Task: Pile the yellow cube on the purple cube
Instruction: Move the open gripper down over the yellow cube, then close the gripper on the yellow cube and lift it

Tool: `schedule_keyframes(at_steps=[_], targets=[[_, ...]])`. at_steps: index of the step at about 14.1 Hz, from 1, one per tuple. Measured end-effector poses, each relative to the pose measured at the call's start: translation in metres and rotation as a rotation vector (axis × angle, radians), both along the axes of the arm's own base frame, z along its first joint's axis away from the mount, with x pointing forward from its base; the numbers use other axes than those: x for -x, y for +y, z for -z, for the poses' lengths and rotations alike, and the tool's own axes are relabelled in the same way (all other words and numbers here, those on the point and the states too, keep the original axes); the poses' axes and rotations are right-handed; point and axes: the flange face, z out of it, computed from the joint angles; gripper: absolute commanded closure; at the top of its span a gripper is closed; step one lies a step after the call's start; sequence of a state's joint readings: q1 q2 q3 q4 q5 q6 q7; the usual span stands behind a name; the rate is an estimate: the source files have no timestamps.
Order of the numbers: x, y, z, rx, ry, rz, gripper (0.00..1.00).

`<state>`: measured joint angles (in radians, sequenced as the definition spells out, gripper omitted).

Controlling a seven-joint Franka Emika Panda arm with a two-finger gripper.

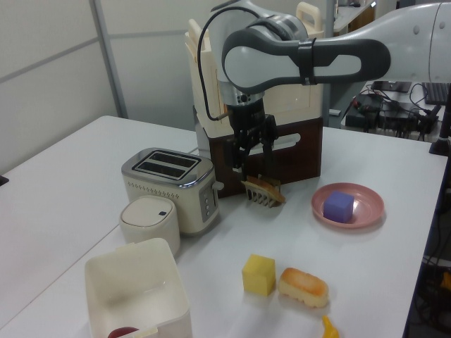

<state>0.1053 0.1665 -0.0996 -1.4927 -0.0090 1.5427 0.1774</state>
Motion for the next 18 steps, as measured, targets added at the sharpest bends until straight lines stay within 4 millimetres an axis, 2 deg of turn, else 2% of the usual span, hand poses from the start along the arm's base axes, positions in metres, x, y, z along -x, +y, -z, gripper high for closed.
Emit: schedule_keyframes(at_steps=[4, 6, 7, 9, 13, 15, 18], targets=[[0.0, -0.004, 0.008, 0.0, 0.017, -0.004, 0.0], [0.0, -0.007, 0.02, 0.0, 0.032, 0.0, 0.0], [0.0, -0.009, 0.029, 0.0, 0.038, 0.001, 0.0], [-0.001, -0.01, 0.064, 0.002, 0.052, -0.002, 0.0], [0.003, -0.011, 0.108, 0.019, 0.091, -0.037, 0.0], [0.005, -0.007, 0.123, 0.021, 0.103, -0.053, 0.0], [0.008, 0.02, 0.137, 0.023, 0.128, -0.1, 0.0]])
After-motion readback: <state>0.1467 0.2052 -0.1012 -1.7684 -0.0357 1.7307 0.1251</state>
